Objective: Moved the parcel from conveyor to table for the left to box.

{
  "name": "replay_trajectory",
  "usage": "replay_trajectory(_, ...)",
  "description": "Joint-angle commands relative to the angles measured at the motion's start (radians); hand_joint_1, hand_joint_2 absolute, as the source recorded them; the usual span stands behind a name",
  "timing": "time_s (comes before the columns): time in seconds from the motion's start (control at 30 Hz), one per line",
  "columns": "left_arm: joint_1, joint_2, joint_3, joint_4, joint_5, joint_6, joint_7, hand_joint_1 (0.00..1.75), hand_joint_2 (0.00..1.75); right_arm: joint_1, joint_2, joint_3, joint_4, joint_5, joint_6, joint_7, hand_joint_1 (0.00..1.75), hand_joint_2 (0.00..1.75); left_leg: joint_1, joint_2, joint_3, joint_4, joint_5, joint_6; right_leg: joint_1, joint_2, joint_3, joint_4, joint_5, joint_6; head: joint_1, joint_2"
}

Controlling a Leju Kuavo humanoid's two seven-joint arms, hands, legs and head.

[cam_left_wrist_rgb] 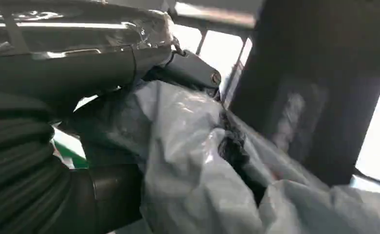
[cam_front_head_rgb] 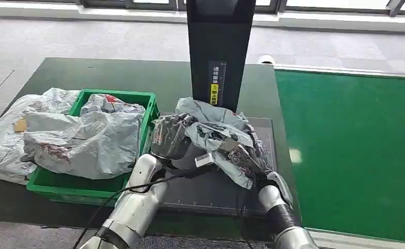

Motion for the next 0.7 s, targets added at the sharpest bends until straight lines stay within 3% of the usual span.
replay_trajectory(0.03, 0.082, 0.004, 0.093, -0.496, -0.077, 0.006, 0.059, 1.75, 1.75, 0.007, -0.015, -0.080, -0.085, -0.014, 0.017, 0.004, 0.00, 0.00, 0.001, 0.001, 0.000, 0.000, -0.001, -0.001, 0.001, 0.000, 0.001, -0.001, 0.000, -0.001, 0.000, 0.000)
replay_trajectory(0.27, 0.000, 0.045, 0.030, -0.668, -0.239, 0.006, 0.199, 1.75, 1.75, -0.013, -0.034, -0.140, -0.048, -0.043, 0.000, -0.003, 0.00, 0.00, 0.002, -0.004, -0.002, 0.000, 0.002, -0.001, 0.002, -0.005, 0.000, -0.001, 0.000, 0.000, 0.000, 0.000)
replay_trajectory(0.7, -0.018, 0.049, 0.065, -0.686, -0.221, 0.006, 0.205, 1.75, 1.75, 0.001, -0.037, -0.164, -0.055, -0.048, -0.009, -0.015, 0.00, 0.00, 0.002, -0.005, 0.000, -0.001, 0.002, -0.001, 0.002, -0.005, 0.002, -0.002, 0.000, -0.001, 0.000, 0.000)
